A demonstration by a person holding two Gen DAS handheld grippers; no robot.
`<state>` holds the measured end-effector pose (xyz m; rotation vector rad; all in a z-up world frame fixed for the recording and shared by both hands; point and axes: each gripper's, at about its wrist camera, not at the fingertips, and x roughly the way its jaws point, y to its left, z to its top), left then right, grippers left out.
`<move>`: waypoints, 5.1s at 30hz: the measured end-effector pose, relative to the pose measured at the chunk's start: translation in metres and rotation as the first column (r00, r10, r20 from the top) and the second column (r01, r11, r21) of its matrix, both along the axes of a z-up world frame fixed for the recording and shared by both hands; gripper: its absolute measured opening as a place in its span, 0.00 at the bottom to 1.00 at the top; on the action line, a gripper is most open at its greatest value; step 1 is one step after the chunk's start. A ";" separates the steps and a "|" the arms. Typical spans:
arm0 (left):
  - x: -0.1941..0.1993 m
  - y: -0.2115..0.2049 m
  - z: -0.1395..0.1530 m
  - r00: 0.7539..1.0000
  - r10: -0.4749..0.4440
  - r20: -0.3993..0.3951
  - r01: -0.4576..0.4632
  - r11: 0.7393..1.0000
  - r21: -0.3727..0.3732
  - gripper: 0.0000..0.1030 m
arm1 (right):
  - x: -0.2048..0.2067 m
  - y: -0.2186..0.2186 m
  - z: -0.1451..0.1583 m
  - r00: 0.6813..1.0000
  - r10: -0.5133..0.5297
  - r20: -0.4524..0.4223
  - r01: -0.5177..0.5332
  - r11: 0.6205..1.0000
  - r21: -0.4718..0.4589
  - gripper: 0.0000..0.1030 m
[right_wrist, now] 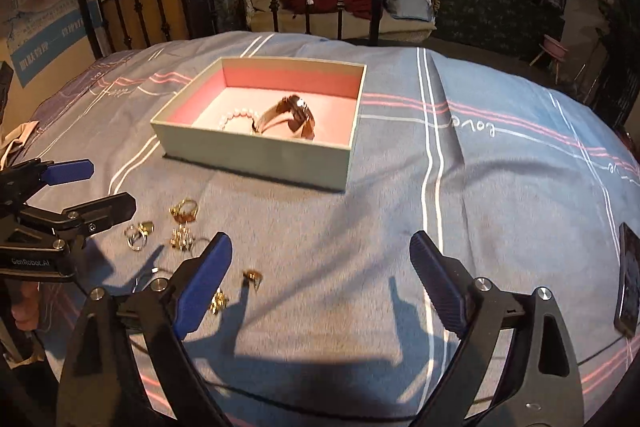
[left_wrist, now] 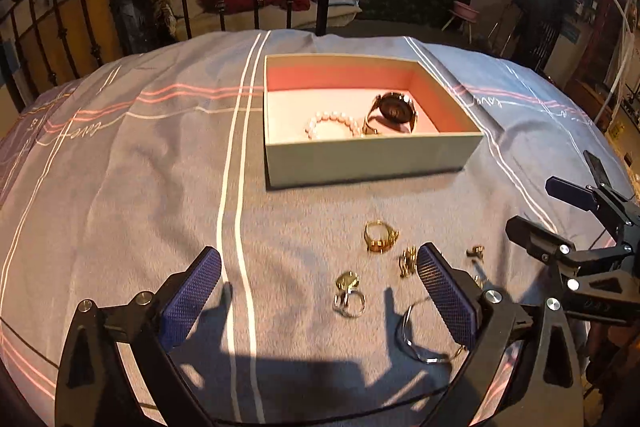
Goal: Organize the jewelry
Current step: 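Grasp a silver ring with the left gripper while the right gripper grasps a small gold piece, then carry both pieces into the box and open both grippers, then grasp the silver bangle with the left gripper while the right gripper grasps the gold flower earring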
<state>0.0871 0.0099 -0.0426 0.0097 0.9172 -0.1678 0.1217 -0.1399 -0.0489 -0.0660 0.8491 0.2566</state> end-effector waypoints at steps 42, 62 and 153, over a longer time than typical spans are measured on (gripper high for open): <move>-0.014 0.003 -0.031 1.000 0.012 0.021 -0.013 0.998 0.066 0.24 | -0.009 0.035 -0.035 0.985 0.158 -0.065 -0.162 0.984 -0.068 0.20; -0.015 -0.002 -0.023 0.999 -0.001 0.032 -0.001 0.998 0.070 0.19 | -0.011 0.028 -0.029 0.989 0.147 -0.032 -0.148 0.989 -0.023 0.07; -0.038 -0.063 -0.023 0.989 -0.135 -0.056 0.136 0.991 0.011 0.71 | -0.025 -0.006 -0.031 0.999 0.010 -0.036 -0.011 0.999 -0.034 0.72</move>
